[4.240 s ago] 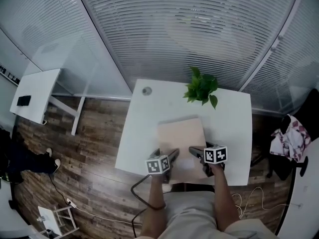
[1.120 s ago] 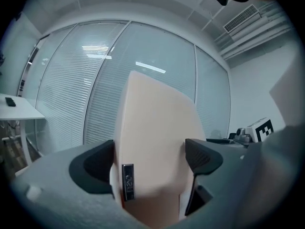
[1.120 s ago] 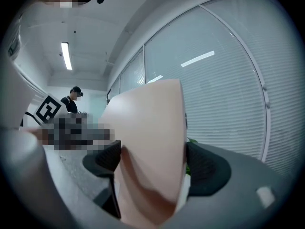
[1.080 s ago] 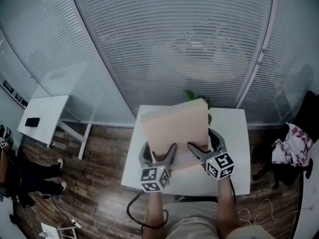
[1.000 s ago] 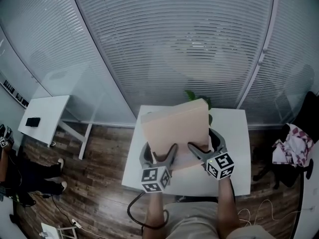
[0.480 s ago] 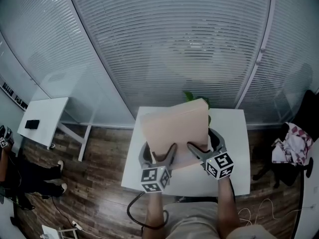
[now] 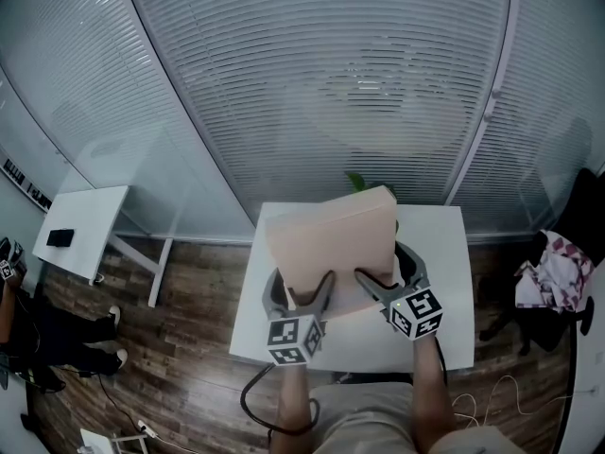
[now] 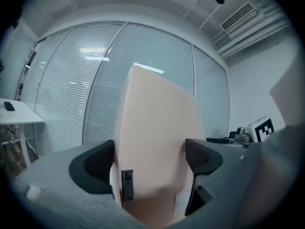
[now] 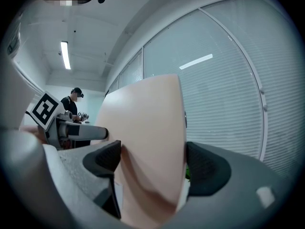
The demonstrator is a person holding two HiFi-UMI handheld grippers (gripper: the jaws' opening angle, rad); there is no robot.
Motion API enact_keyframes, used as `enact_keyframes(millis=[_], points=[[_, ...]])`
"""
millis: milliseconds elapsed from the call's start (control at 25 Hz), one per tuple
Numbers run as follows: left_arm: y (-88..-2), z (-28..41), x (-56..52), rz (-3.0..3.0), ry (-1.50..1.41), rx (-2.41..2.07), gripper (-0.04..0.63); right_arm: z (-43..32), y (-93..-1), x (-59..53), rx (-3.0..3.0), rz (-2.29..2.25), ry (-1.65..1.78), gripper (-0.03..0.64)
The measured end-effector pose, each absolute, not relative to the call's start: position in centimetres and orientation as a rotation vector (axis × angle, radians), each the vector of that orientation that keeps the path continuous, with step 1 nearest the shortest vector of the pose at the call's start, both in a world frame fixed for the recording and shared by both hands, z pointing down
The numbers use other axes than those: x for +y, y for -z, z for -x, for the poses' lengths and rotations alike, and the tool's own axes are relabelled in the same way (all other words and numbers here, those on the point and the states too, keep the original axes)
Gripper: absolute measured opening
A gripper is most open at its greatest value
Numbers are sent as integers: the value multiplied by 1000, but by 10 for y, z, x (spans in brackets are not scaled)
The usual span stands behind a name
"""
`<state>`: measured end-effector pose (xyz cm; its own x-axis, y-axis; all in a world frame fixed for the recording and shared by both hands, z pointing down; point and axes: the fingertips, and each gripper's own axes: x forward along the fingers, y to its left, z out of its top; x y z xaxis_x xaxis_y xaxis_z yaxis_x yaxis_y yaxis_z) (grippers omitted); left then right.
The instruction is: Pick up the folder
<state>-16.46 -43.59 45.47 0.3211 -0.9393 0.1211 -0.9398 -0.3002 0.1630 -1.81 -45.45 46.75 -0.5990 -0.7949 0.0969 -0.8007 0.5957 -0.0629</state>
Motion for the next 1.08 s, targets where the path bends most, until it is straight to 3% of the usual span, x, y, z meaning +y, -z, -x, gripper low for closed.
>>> enact_keyframes(millis=[1080], points=[[-462,166,-427,-2358,-14,-1732,457,20,-473,-448,-2738,-1375,-129,428]])
